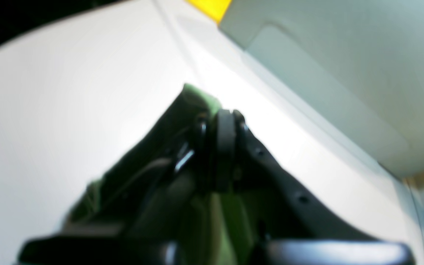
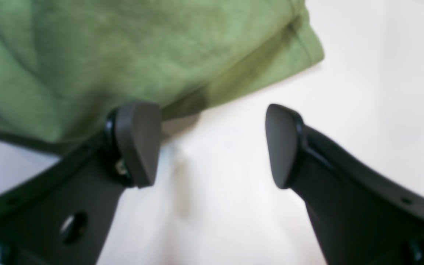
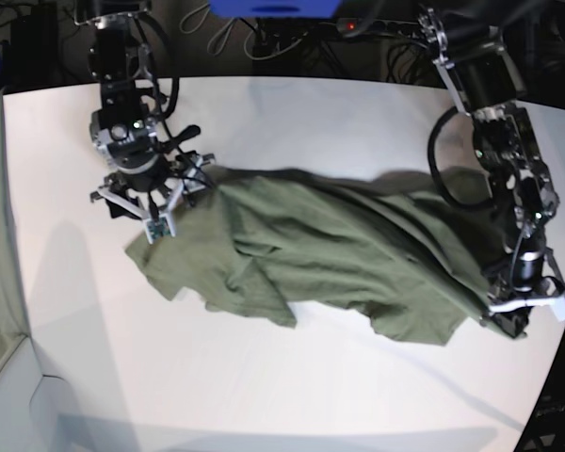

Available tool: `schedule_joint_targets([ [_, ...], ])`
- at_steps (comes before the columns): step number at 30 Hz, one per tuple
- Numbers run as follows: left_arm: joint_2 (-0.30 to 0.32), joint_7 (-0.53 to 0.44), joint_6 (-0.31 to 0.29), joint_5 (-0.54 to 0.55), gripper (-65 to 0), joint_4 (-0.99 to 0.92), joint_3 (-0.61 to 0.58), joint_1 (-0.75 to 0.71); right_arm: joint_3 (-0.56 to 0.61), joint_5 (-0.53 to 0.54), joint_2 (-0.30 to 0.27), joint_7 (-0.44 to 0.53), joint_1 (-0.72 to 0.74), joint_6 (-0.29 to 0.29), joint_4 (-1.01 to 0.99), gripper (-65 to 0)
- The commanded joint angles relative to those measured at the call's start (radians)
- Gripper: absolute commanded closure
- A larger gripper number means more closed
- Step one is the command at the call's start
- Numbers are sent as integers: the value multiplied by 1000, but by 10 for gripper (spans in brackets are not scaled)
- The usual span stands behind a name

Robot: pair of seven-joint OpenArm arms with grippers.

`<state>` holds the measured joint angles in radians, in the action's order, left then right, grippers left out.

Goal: Layout the t-shirt on the table in an organized manner, then fold the t-shirt properly
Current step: 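Grasp the shirt edge with the right gripper, holding the left grip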

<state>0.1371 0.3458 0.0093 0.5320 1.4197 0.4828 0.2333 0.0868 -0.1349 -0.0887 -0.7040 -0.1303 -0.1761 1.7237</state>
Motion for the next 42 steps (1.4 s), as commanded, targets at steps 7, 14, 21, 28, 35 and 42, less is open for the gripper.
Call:
schedule_joint_targets([
  [7, 52, -24, -7, 7, 0, -109, 1, 104, -5, -1, -6, 17, 130, 5, -123, -447],
  [14, 92, -24, -7, -2, 0, -159, 3, 137, 1, -1, -53, 17, 194, 5, -176, -447],
  [21, 124, -26, -7, 0, 0, -185, 4, 150, 1, -1, -133, 19, 234, 5, -190, -447],
  [28, 124, -26, -7, -2, 0, -187, 0, 148, 3, -1, -138, 85, 277, -112, -273, -447],
  [35, 126, -26, -7, -2, 0, -187, -2, 146, 3, -2, -138, 166, 294, -193, -356, -447],
  [42, 126, -24, -7, -2, 0, -187, -2, 130, 3, -2, -145, 188, 373, -211, -471, -447],
])
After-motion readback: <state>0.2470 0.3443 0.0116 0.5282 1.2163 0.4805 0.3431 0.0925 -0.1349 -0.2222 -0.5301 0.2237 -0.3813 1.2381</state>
